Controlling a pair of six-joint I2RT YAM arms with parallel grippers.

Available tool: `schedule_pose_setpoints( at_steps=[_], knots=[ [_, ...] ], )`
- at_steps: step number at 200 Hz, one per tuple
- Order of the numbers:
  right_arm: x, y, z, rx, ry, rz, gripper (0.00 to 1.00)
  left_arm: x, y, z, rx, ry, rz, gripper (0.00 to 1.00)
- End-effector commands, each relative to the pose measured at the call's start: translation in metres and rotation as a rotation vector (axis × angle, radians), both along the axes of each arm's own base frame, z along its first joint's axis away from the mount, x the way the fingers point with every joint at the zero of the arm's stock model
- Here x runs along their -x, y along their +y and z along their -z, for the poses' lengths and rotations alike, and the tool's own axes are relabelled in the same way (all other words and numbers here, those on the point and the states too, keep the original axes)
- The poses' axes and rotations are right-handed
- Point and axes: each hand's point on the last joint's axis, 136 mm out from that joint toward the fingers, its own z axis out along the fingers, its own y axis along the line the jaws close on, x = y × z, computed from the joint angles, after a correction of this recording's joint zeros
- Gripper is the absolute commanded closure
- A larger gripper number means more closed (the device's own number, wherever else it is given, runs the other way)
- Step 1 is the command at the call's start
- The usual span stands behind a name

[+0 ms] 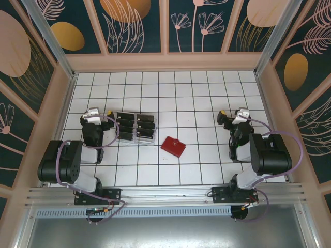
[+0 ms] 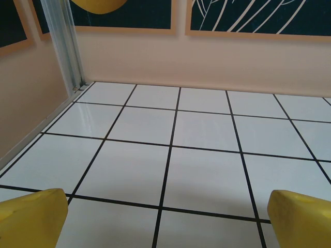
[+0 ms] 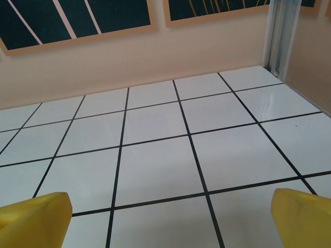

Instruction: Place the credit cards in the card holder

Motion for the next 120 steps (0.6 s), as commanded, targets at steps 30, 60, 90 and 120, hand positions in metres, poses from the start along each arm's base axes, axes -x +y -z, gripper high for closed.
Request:
schedule_pose_setpoints(
  at_steps=[30, 60, 90, 120],
  knots=[
    [-0.0028, 0.0031, -0.0078, 0.014, -0.028, -0.020, 0.01, -0.0042, 0.0016, -0.0108, 0.009, -0.039, -0.002, 0.01],
    [-0.0026, 0.0031, -0.0074, 0.014, -0.026, -0.020, 0.01, -0.0039, 0.0017, -0.0105, 0.008, -0.039, -0.002, 0.01],
    [-0.0032, 0.0017, -0.0072, 0.010, -0.024, -0.014, 0.01, -0.0044, 0.0017, -0.0106, 0.010, -0.038, -0.003, 0.01],
    [-0.0041, 0.0012, -0.0074, 0.003, -0.023, -0.021, 0.01, -0.0056, 0.0017, -0.0094, 0.010, -0.032, -0.003, 0.01]
  ],
)
